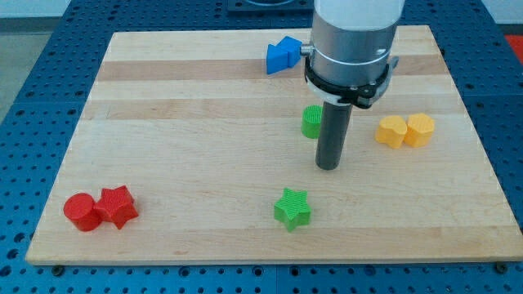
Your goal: Push the green circle into the top side of the green star
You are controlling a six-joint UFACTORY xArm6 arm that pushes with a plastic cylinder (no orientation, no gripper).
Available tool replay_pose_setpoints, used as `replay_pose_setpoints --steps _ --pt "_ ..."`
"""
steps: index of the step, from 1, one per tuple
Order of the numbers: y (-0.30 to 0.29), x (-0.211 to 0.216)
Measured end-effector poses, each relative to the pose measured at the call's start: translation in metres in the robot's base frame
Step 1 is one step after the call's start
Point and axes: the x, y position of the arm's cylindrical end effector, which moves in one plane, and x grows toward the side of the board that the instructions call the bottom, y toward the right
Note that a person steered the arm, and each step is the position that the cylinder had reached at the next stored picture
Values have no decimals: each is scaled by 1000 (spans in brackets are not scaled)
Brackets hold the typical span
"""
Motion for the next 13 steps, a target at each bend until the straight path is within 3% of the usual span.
replay_pose_setpoints --steps 2,3,6,7,8,9,10,11,13 --pt "55 -33" --pt "56 -45" --pt "-20 -55" --pt "-18 -54" --pt "24 -92" --pt "11 -125" --pt "-33 -122" --pt "-58 -91" --pt "-58 -20"
